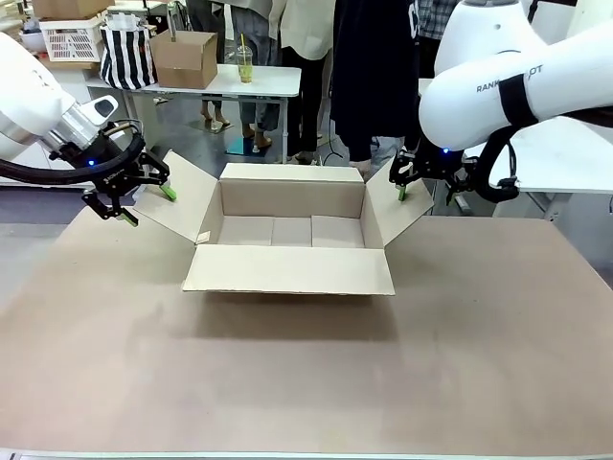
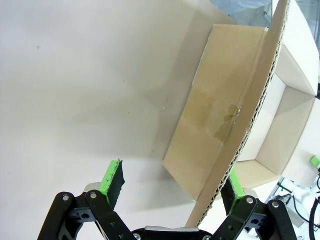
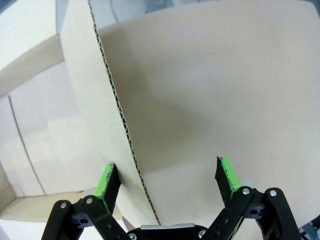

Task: Pack the gift set into the box.
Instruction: Lift both hands away from the flaps of the Package Box.

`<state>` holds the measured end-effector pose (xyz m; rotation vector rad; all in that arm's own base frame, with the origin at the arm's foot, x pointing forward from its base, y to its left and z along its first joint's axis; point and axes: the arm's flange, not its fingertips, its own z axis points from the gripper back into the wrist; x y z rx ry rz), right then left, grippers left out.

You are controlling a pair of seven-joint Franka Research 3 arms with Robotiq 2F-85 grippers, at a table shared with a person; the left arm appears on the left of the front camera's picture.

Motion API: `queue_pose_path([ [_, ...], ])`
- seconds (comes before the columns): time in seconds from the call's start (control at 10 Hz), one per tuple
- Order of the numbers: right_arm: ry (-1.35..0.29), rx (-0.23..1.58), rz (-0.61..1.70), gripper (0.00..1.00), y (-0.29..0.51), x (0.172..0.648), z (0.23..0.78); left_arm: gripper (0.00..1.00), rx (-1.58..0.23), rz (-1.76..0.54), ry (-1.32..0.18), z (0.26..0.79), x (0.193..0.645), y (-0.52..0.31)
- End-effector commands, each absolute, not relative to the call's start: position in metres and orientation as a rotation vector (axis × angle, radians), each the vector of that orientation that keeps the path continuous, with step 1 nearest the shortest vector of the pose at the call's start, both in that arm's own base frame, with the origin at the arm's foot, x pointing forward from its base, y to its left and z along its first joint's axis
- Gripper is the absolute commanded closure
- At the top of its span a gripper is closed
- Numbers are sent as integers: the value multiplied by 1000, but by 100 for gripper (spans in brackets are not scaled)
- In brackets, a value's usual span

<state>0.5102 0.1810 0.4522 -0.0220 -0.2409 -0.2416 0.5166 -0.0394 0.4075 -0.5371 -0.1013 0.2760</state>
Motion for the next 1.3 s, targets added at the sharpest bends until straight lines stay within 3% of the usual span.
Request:
queue_pose_path([
  [0.0, -250, -47, -269, 0, 184, 513, 454, 0, -522, 287, -102, 409, 514, -39],
  [1.2, -250, -47, -269, 0, 184, 513, 454, 0, -522, 287, -102, 409, 514, -39],
])
